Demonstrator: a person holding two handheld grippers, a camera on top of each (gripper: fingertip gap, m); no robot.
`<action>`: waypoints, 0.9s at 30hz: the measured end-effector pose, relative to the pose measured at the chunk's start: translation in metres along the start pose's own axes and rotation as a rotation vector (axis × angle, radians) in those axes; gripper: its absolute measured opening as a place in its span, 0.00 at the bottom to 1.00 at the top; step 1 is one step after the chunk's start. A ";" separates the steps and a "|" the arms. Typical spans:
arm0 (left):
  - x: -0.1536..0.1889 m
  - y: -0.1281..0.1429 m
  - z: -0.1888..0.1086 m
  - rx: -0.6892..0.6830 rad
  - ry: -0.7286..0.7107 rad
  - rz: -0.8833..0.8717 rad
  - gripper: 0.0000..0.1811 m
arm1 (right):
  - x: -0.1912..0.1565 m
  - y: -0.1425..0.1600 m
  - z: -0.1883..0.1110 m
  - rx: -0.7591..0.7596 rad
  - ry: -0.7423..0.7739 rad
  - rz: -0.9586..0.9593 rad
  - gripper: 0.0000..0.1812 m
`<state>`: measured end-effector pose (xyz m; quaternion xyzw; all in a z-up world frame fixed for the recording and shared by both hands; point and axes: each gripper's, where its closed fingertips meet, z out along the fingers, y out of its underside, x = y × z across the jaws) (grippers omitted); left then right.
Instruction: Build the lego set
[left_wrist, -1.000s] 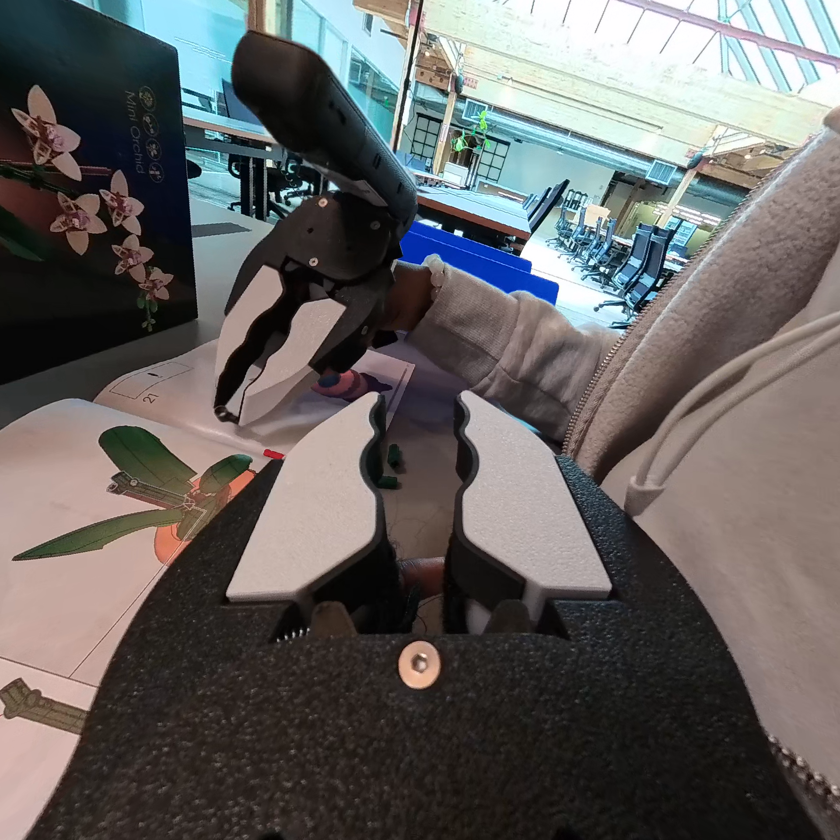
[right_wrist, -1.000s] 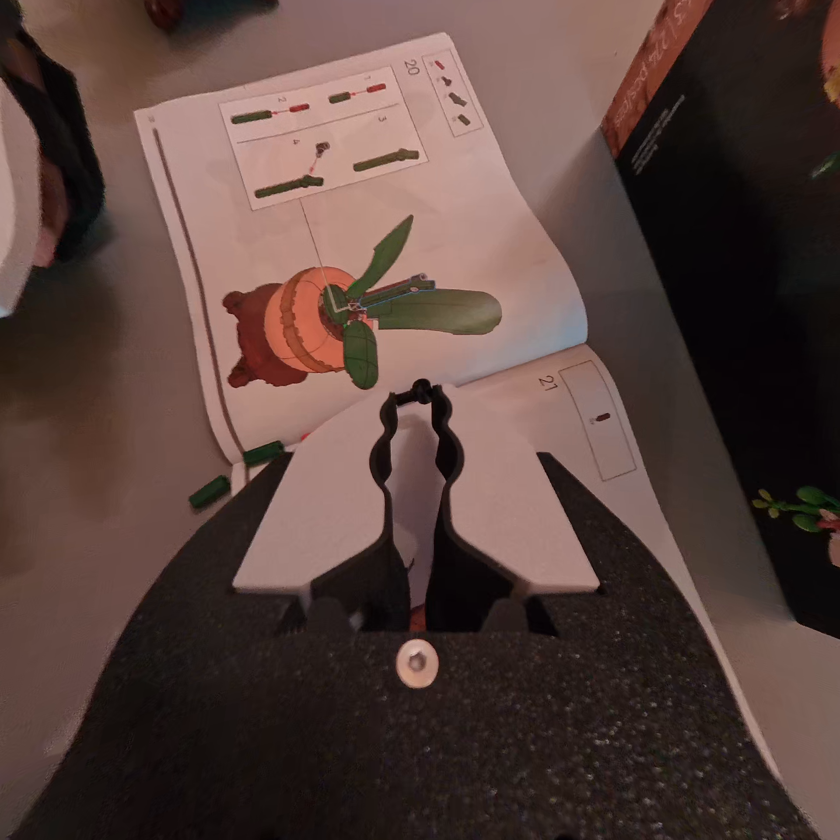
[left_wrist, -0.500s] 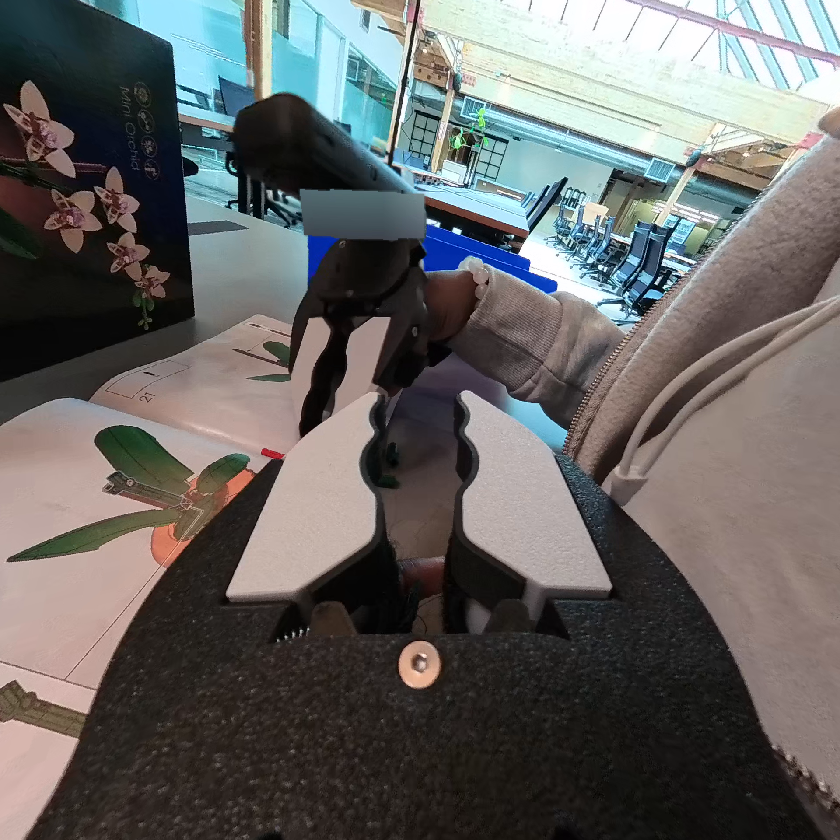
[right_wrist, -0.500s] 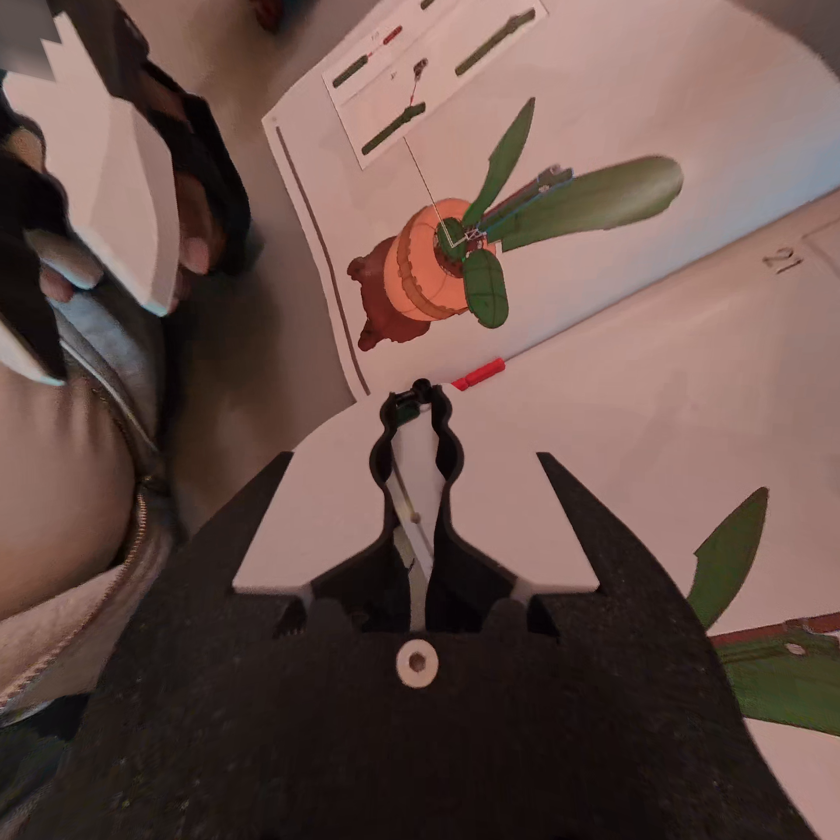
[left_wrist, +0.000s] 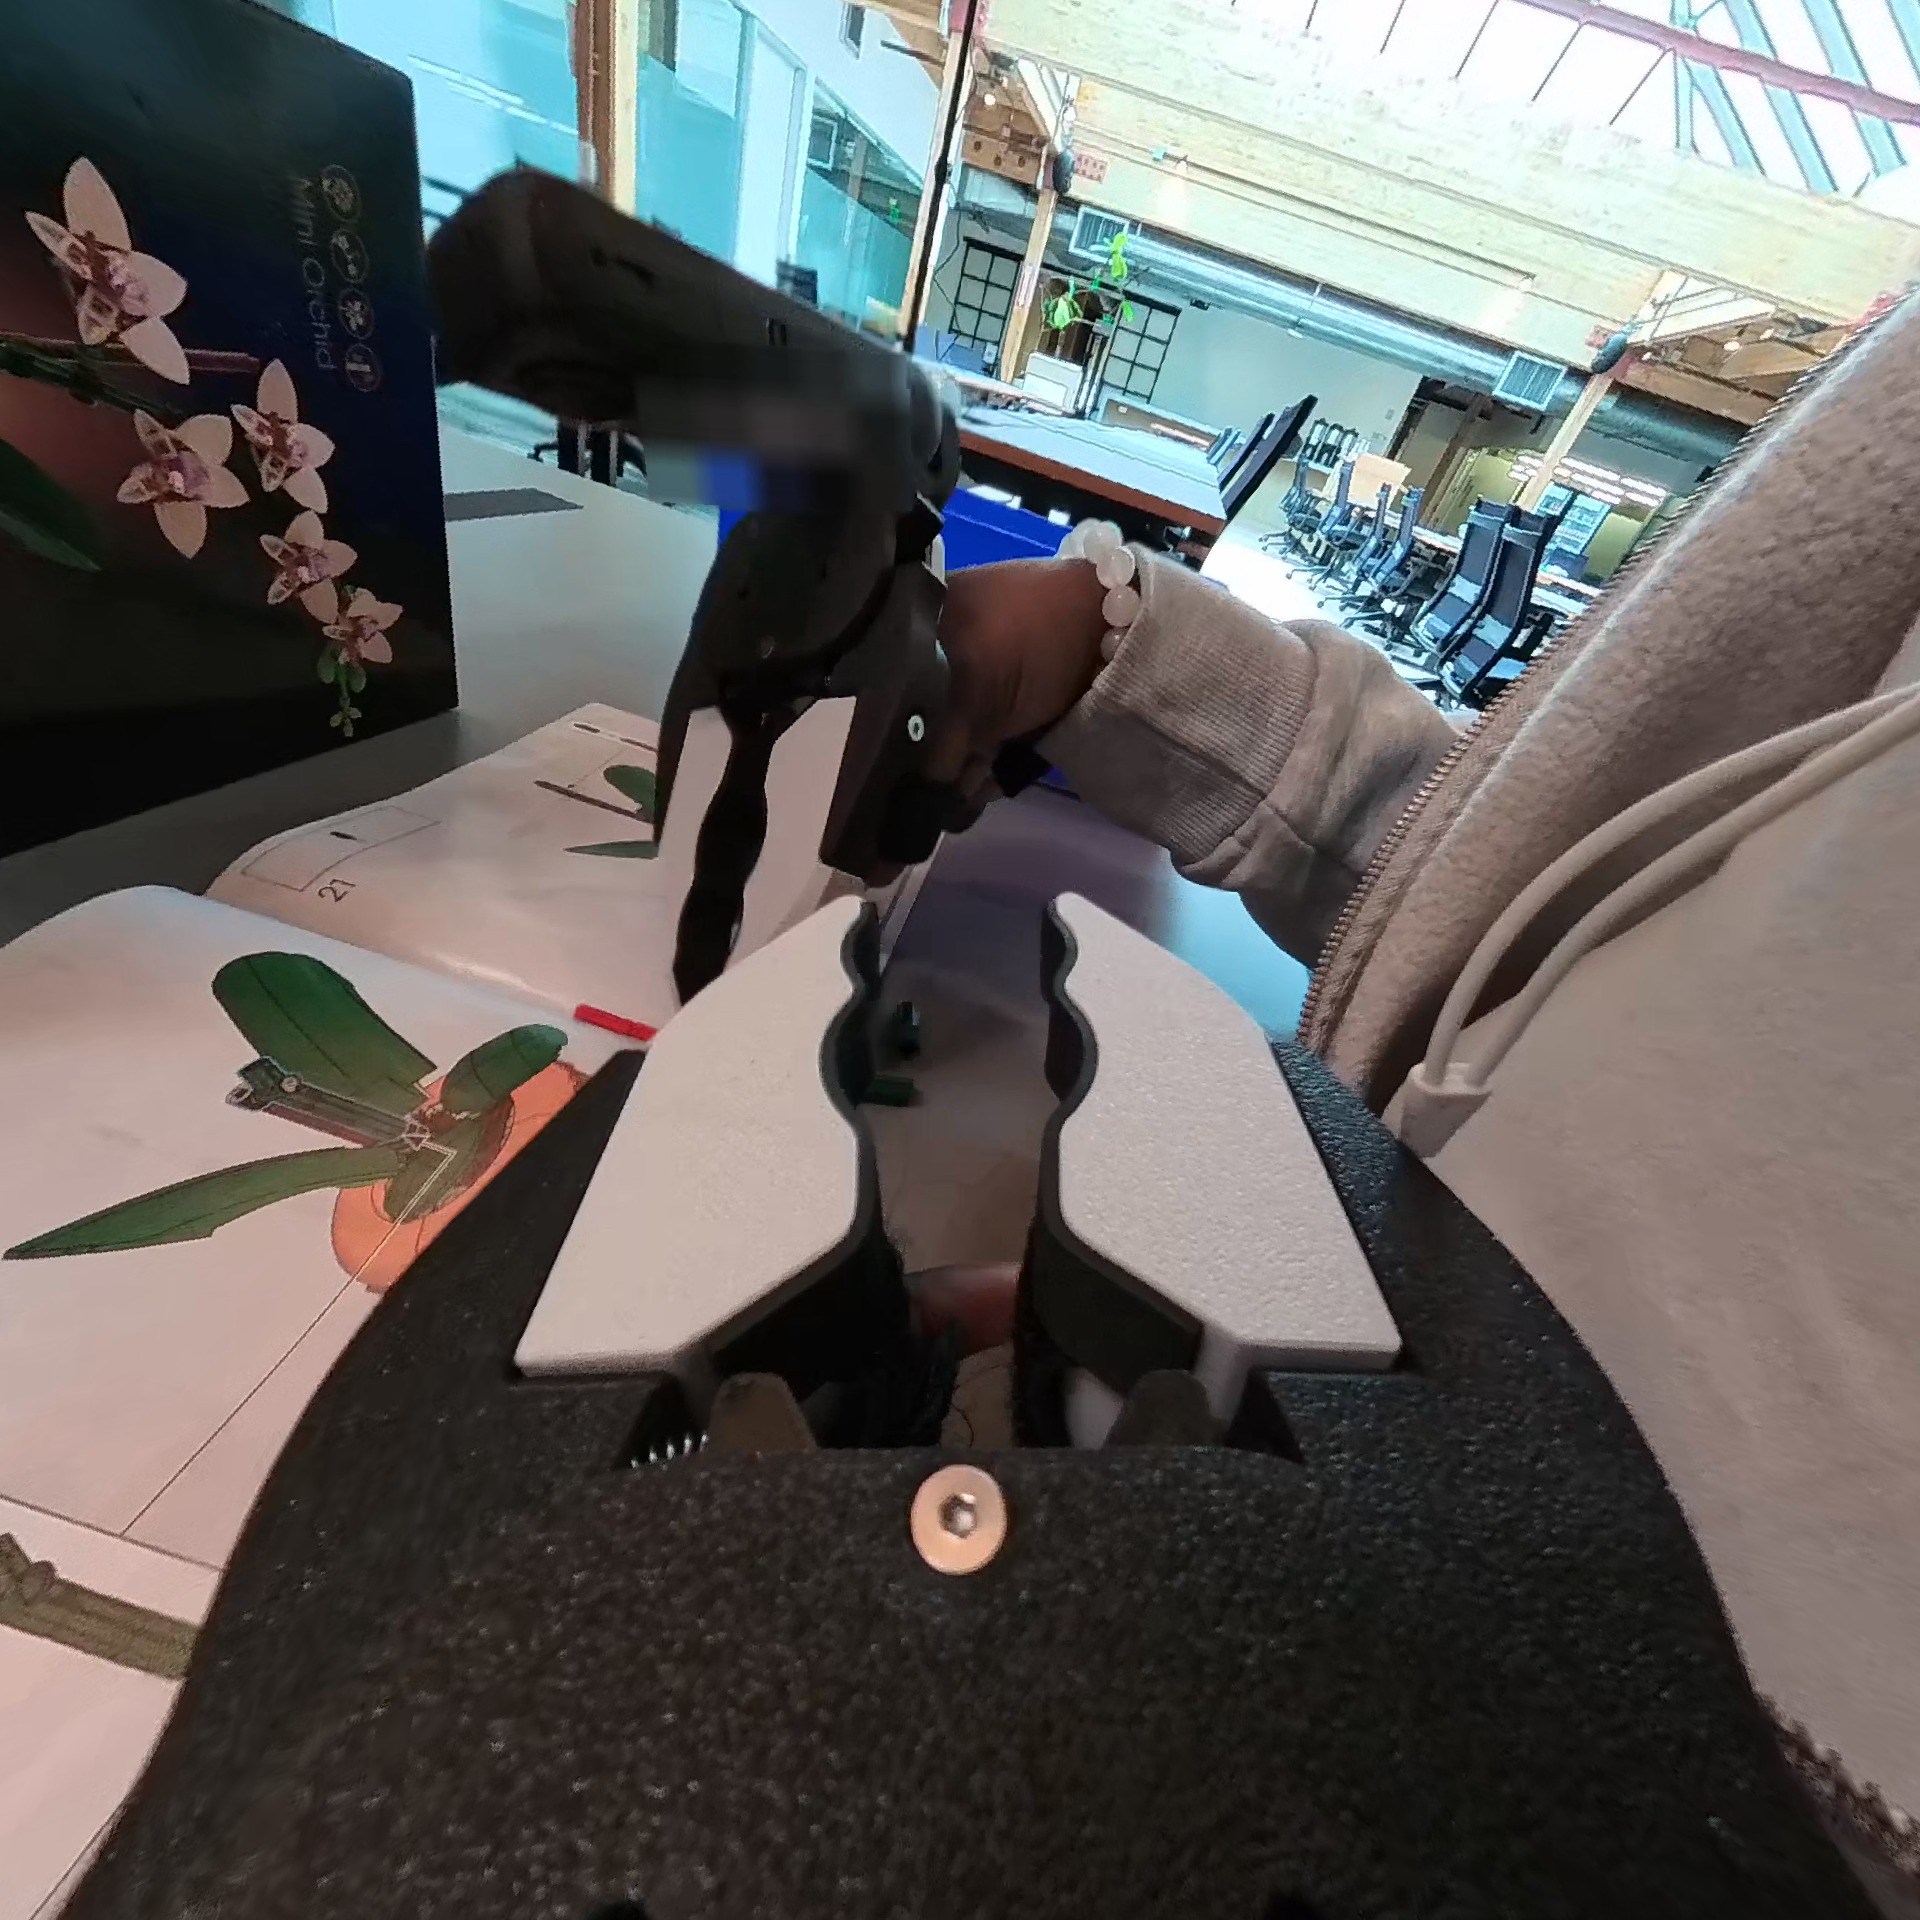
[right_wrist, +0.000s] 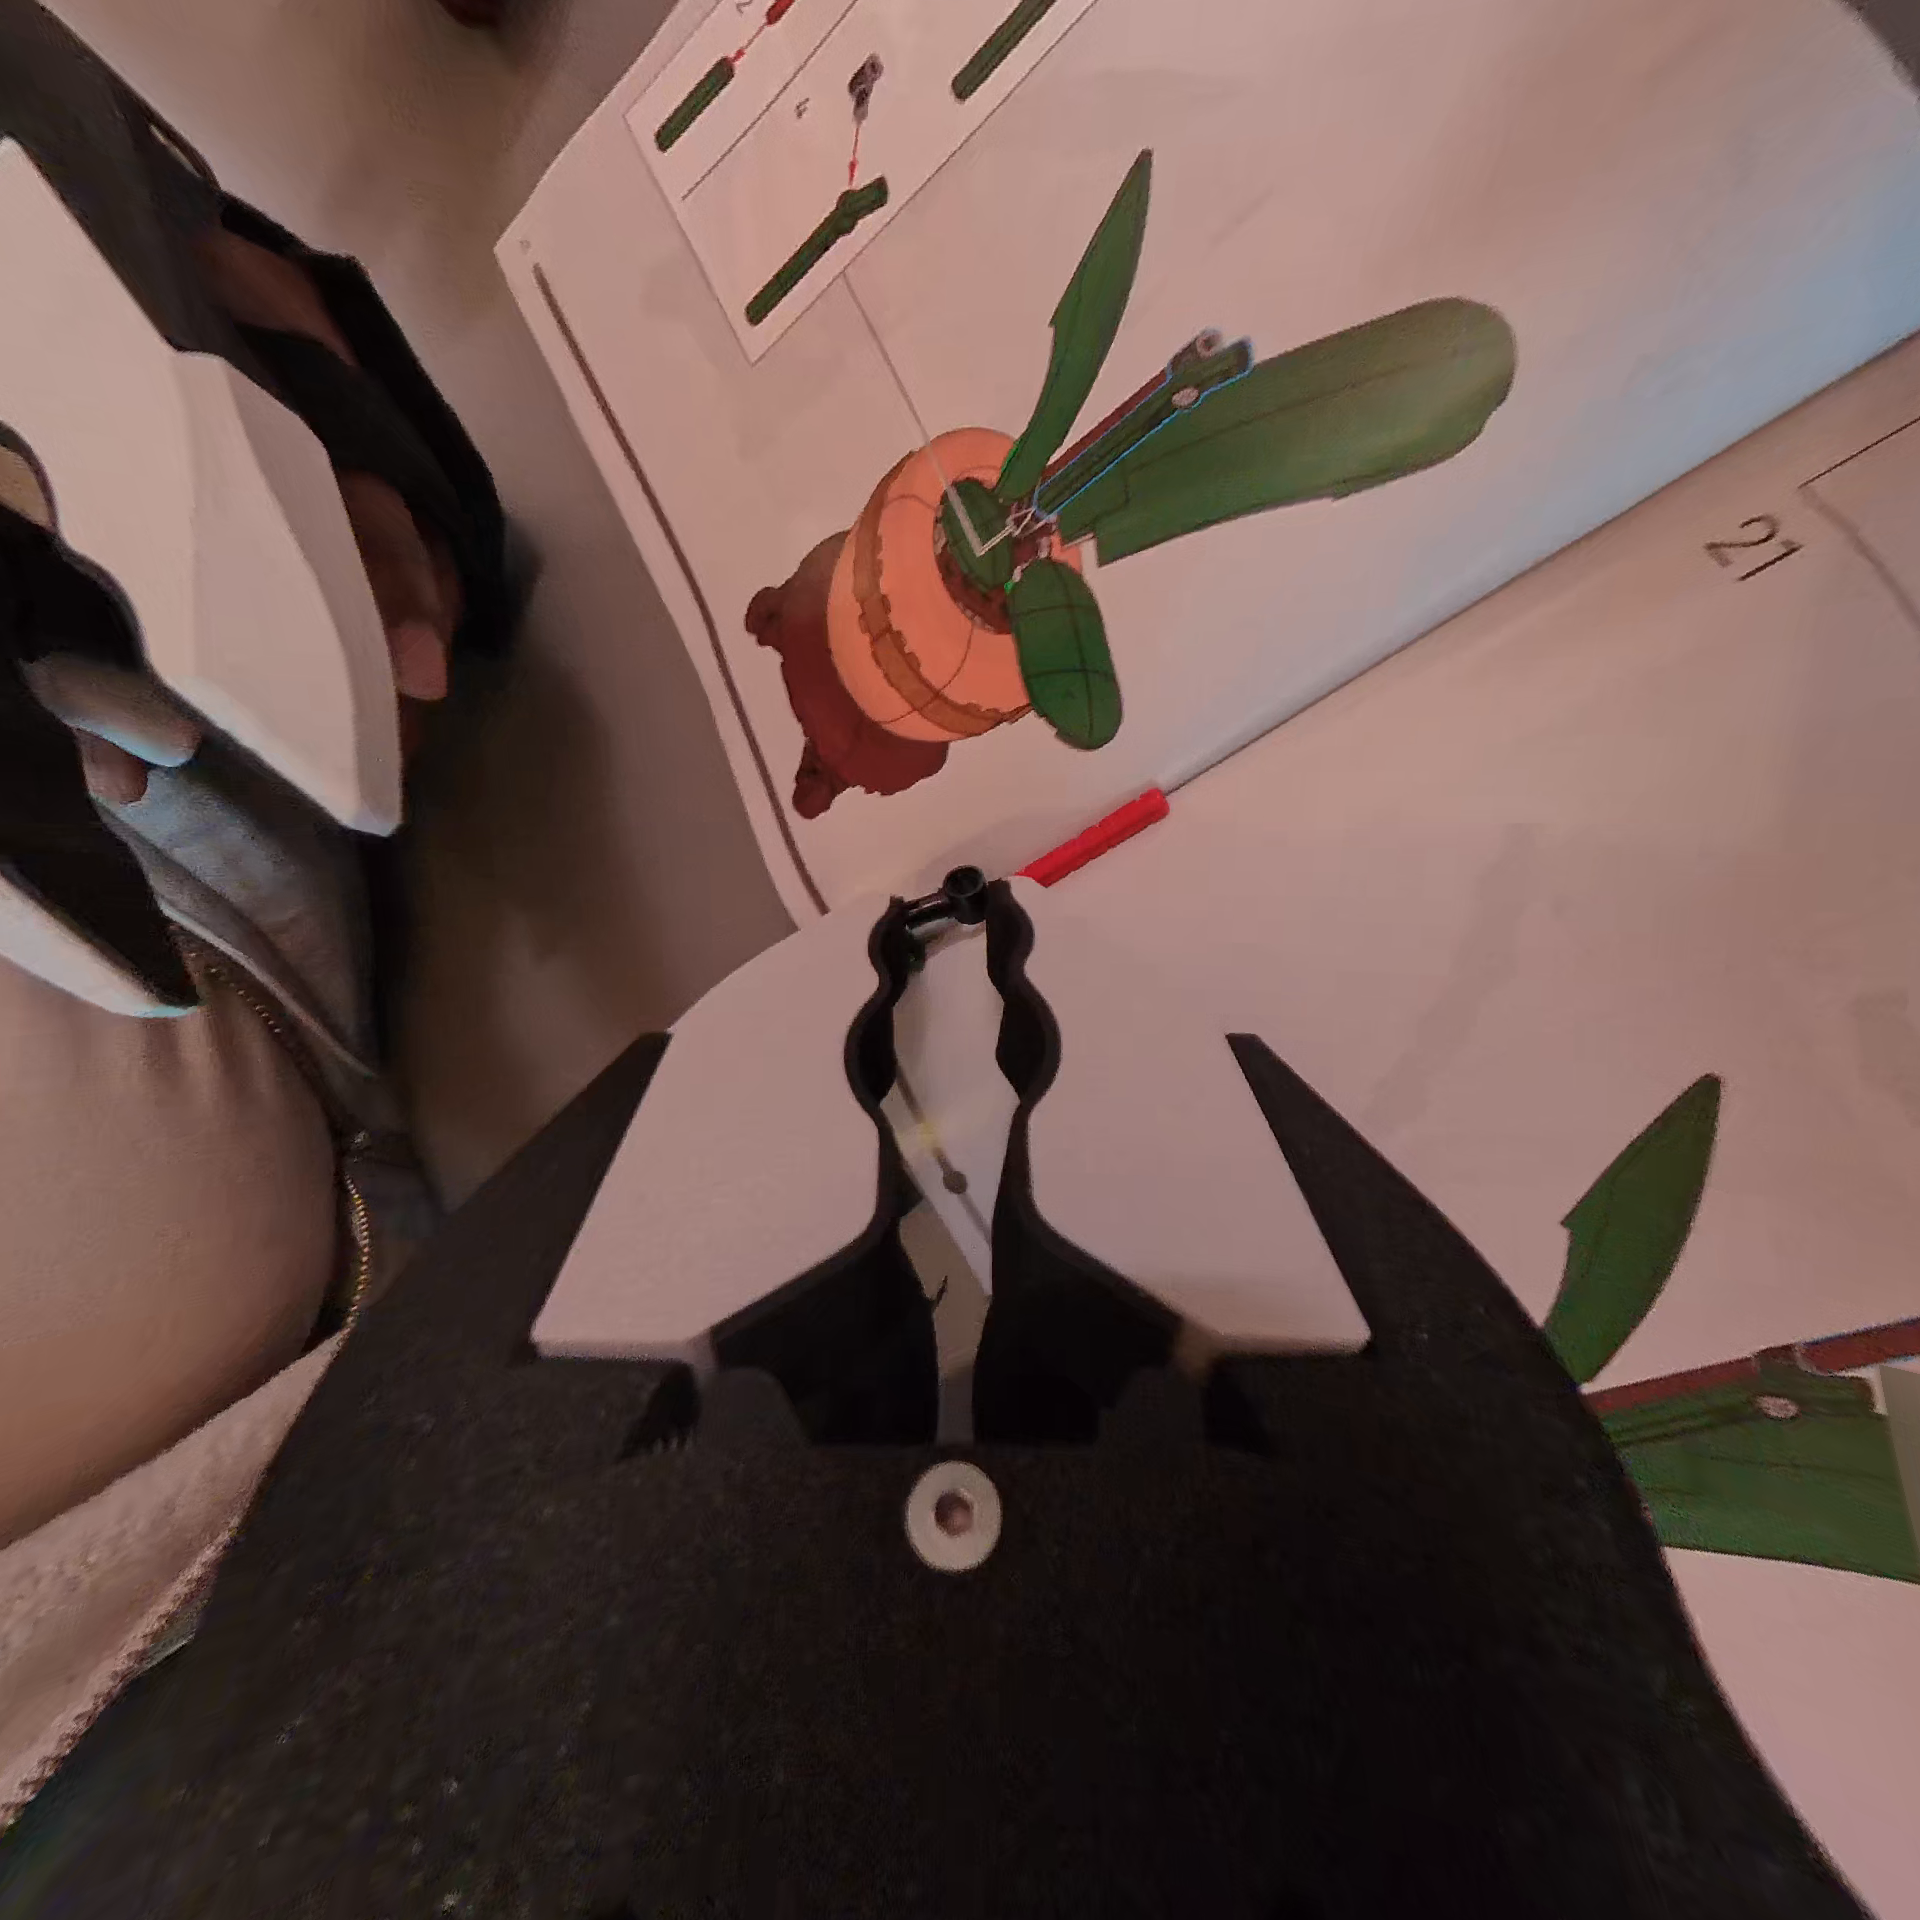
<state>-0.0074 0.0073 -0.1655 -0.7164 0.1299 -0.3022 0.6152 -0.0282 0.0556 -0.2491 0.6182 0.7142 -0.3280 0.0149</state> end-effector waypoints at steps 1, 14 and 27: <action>-0.002 0.002 0.000 -0.014 -0.011 -0.013 0.16 | 0.002 -0.002 0.000 0.001 0.010 -0.002 0.08; -0.009 0.010 0.001 -0.064 -0.020 -0.101 0.18 | 0.008 -0.006 0.001 -0.010 0.064 -0.057 0.08; -0.005 0.011 0.002 -0.071 -0.004 -0.087 0.19 | 0.016 -0.009 -0.003 0.020 0.197 -0.161 0.12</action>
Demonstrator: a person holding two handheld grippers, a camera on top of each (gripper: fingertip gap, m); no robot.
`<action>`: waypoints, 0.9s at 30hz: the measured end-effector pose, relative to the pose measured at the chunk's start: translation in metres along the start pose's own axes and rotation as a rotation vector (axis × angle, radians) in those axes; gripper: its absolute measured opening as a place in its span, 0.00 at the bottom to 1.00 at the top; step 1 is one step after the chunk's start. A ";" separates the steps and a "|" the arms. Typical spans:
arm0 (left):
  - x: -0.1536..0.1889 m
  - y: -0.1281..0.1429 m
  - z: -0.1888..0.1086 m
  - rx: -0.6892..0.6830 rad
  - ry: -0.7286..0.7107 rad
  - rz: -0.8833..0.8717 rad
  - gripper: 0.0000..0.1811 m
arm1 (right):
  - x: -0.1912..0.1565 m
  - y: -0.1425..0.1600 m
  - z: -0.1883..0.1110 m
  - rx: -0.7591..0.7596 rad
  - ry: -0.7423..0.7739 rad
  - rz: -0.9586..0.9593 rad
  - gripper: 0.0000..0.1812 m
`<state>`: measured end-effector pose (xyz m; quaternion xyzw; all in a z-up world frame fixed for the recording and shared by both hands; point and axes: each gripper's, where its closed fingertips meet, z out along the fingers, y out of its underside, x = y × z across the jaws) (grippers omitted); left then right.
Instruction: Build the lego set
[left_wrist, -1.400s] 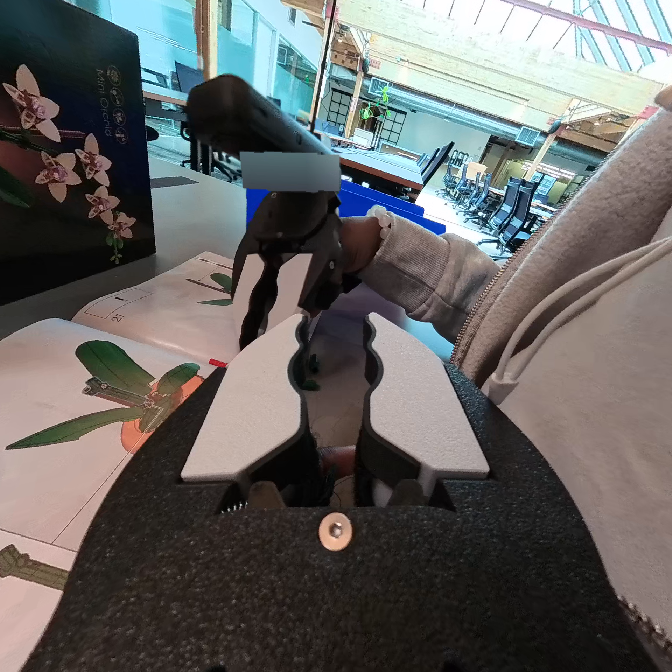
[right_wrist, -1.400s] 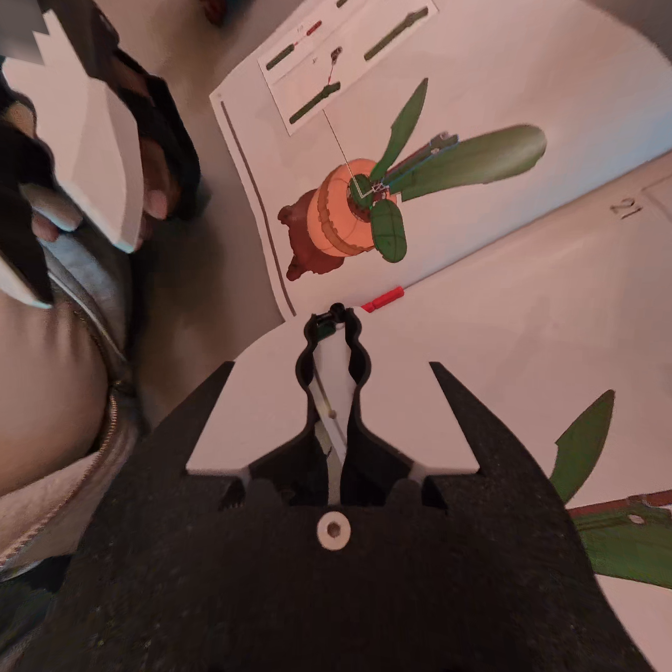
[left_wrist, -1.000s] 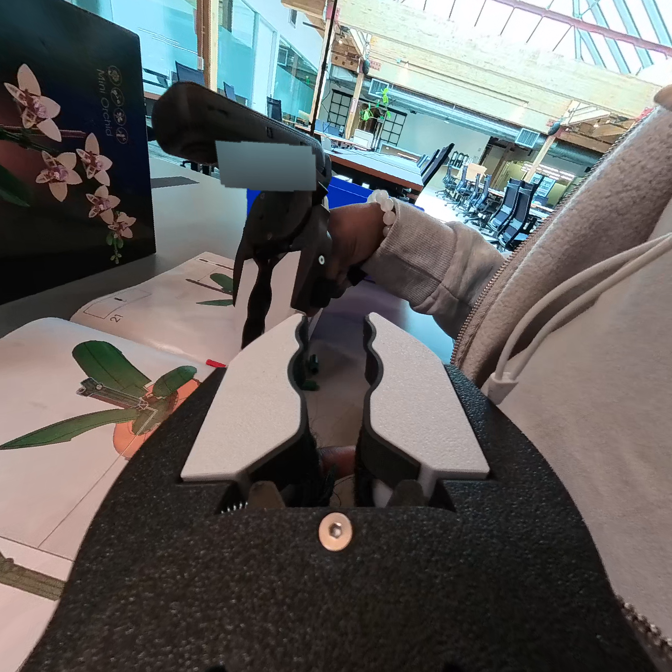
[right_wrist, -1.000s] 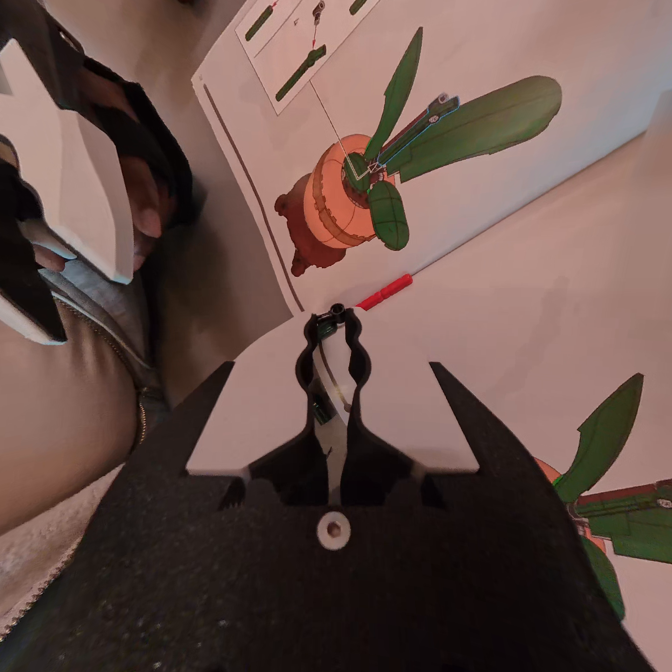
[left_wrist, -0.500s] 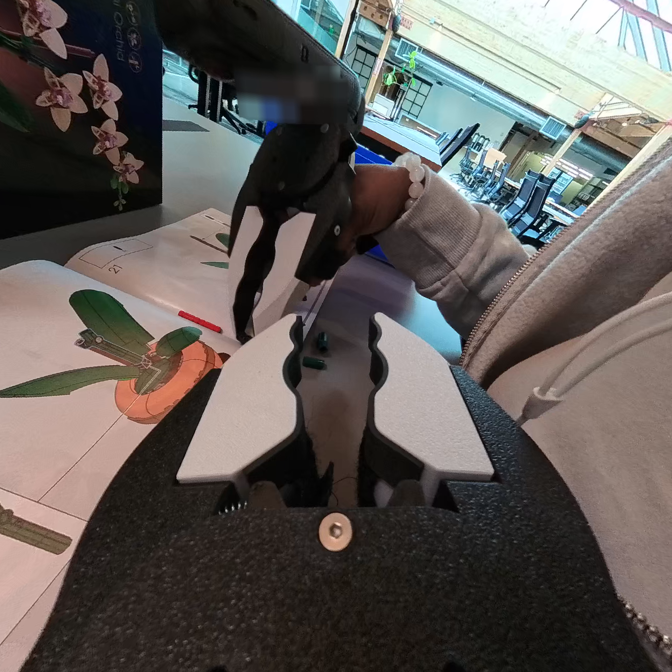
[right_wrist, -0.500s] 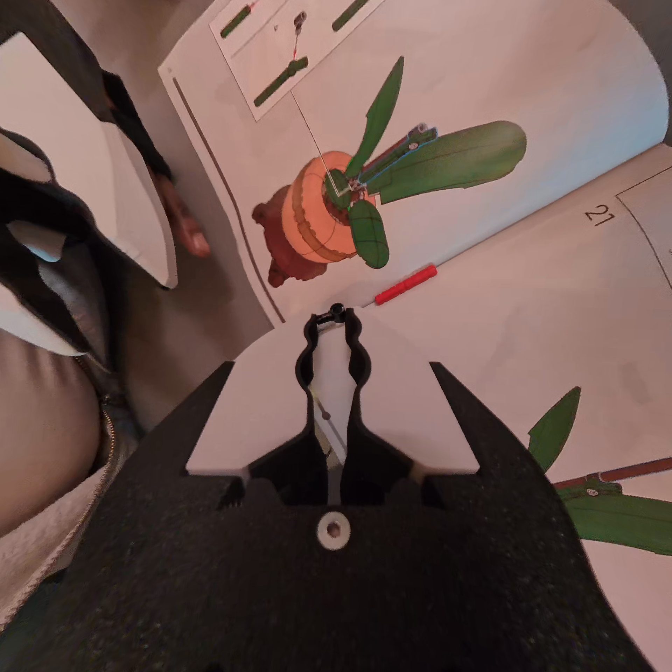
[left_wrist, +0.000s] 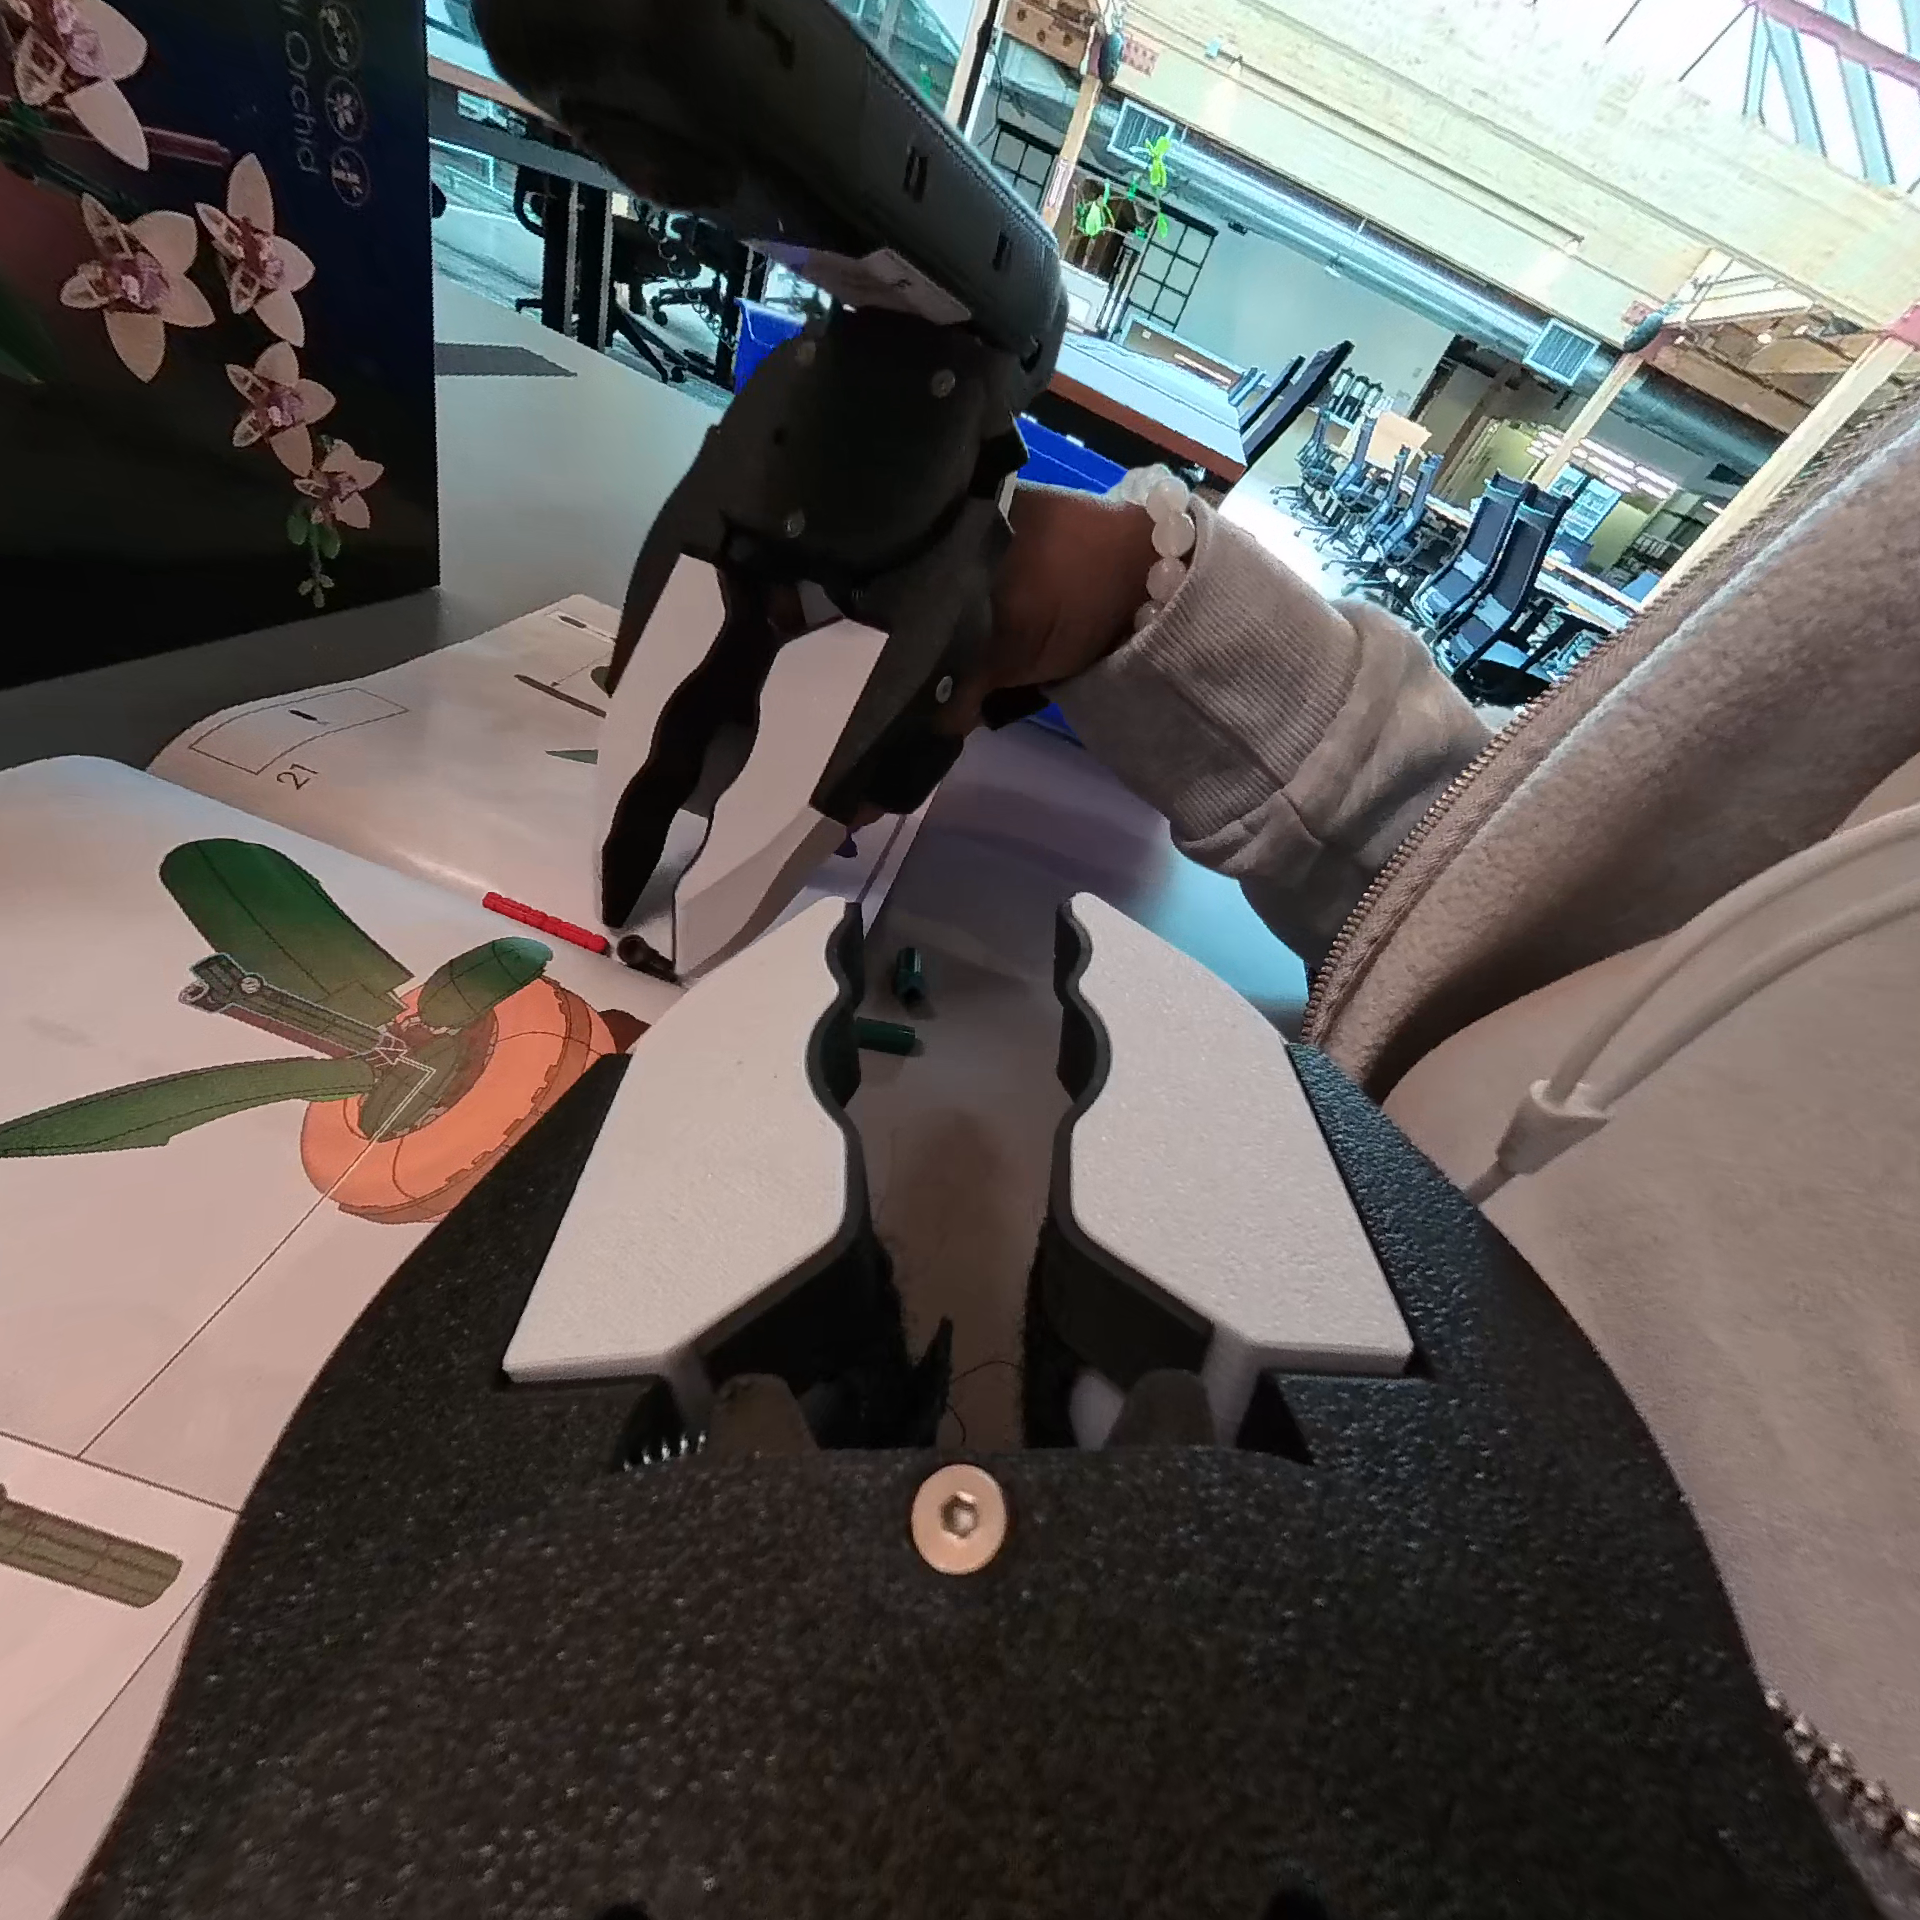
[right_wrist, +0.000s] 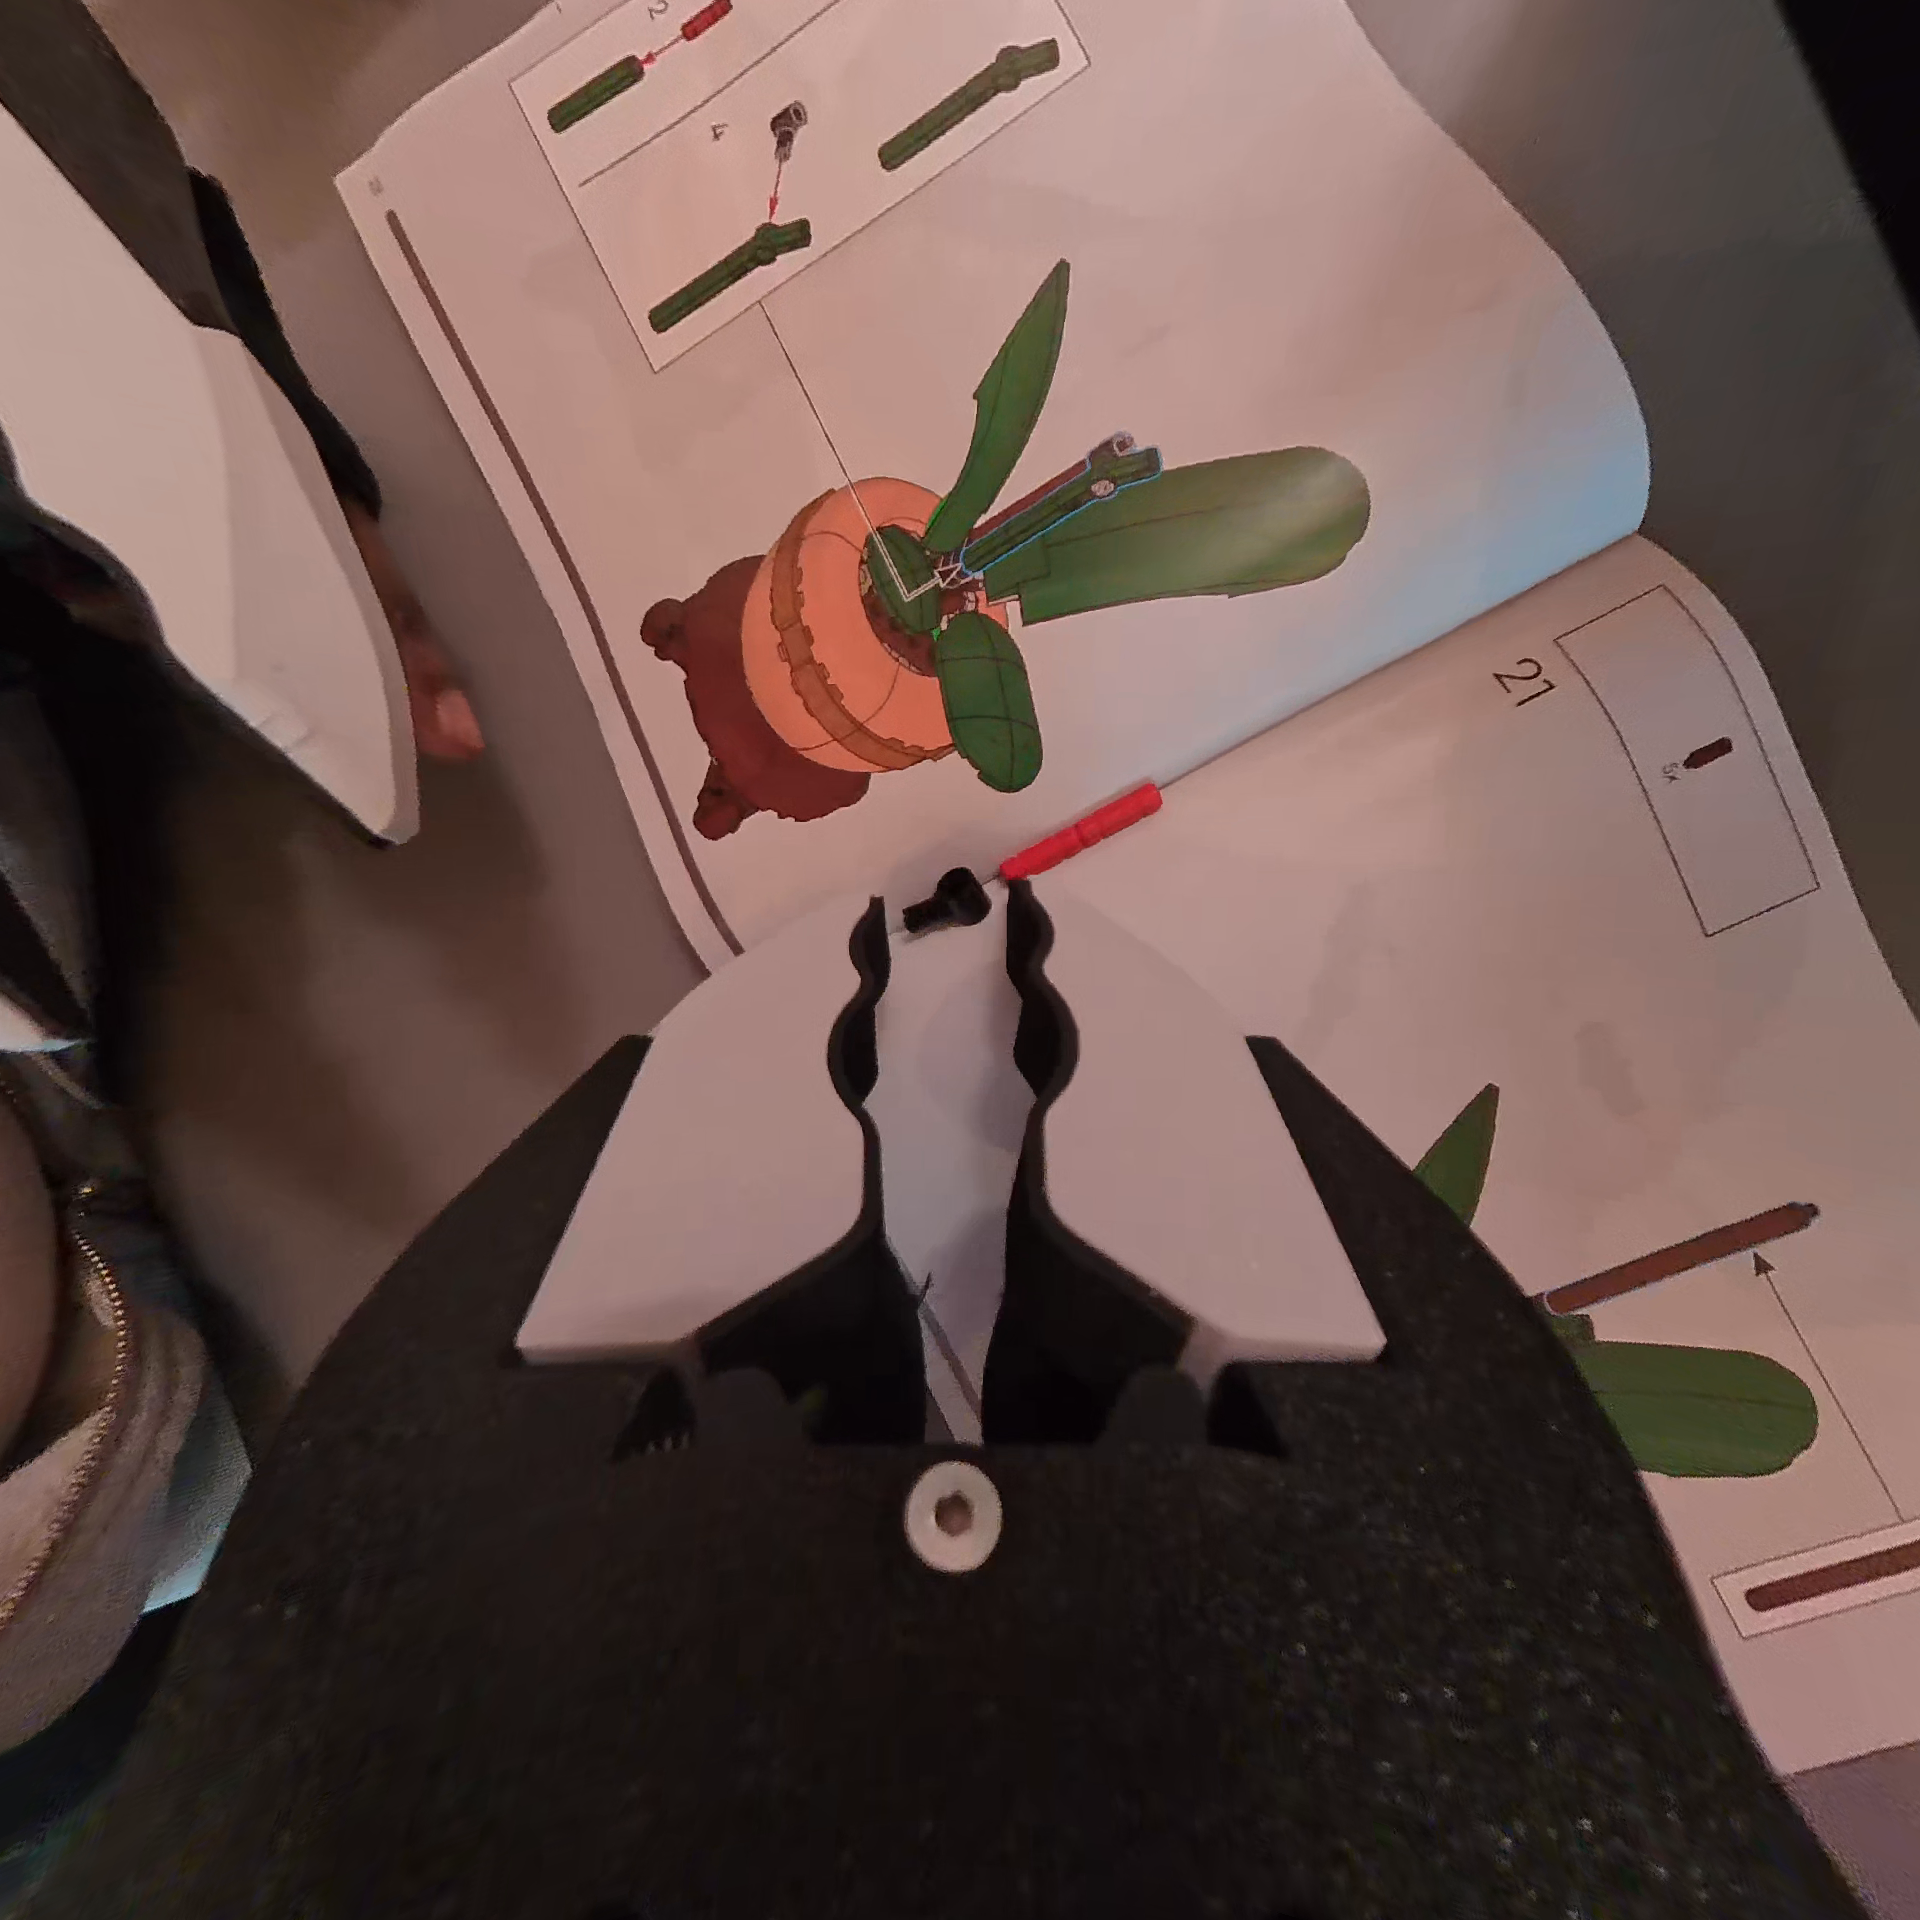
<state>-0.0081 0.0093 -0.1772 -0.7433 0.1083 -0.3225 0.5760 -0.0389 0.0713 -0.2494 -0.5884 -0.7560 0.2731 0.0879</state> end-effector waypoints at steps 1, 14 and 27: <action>0.000 0.000 0.000 0.000 0.001 0.001 0.19 | -0.001 -0.001 -0.002 0.010 0.004 -0.007 0.12; 0.008 0.003 0.001 -0.027 0.029 0.048 0.16 | -0.031 0.010 -0.009 0.123 0.067 -0.269 0.24; 0.005 0.002 0.001 -0.022 0.009 0.037 0.16 | -0.030 0.018 -0.009 0.134 0.114 -0.343 0.15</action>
